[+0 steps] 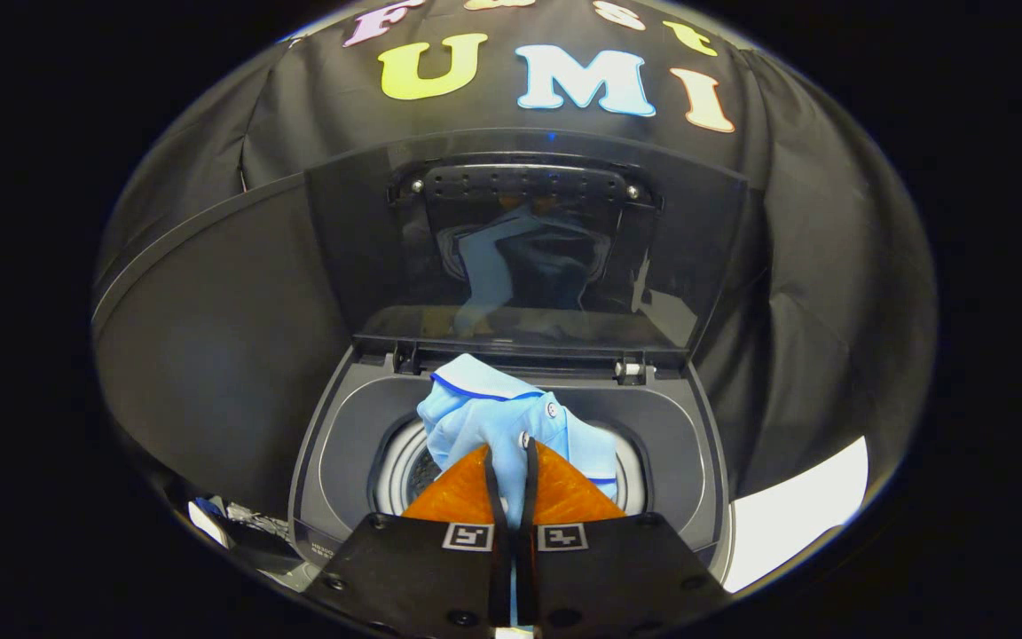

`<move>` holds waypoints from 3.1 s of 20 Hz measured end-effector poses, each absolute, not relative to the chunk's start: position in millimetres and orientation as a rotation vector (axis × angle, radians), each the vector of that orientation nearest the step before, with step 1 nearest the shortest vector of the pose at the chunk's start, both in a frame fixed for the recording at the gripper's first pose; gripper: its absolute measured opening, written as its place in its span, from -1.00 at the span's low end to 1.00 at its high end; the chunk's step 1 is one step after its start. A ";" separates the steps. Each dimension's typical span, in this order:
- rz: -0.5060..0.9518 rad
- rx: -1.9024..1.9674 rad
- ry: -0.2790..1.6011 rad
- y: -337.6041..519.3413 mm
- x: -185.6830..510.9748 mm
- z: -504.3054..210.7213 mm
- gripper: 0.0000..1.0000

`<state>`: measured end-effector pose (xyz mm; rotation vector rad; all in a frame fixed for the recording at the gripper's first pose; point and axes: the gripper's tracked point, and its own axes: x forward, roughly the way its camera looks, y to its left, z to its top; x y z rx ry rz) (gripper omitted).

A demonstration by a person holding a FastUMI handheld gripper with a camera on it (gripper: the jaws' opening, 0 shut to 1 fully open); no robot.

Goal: Put the clothes into the washing machine and then close the washing machine lid.

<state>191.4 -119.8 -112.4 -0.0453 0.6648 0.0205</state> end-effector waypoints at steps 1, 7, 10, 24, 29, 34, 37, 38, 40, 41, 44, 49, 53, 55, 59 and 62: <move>0.018 -0.045 0.669 -120.1 189.8 -114.0 -0.92; 0.019 -0.031 0.679 -118.5 186.5 -116.7 -0.81; 0.006 -0.033 0.691 -121.2 185.1 -116.6 -0.67; -0.006 -0.023 0.593 -120.1 187.4 -71.4 0.92; 0.006 -0.034 0.484 -113.6 190.6 -28.2 0.92; 0.040 -0.046 0.345 -100.5 200.7 21.6 0.92; 0.043 -0.040 0.265 -96.8 206.7 44.4 0.92; 0.043 -0.038 0.244 -95.3 209.6 51.7 0.92; 0.044 -0.041 0.211 -92.2 219.4 64.3 0.92; 0.042 -0.045 0.199 -91.4 226.8 68.2 0.92; 0.038 -0.050 0.174 -90.2 244.9 82.1 0.92; 0.028 -0.049 0.156 -90.6 273.2 94.6 0.92; 0.015 -0.025 0.166 -92.6 299.3 97.5 0.92; 0.004 -0.020 0.162 -95.1 310.7 99.4 0.92; -0.011 -0.009 0.169 -100.1 331.6 96.3 0.92; -0.014 -0.015 0.175 -104.0 348.3 91.3 0.92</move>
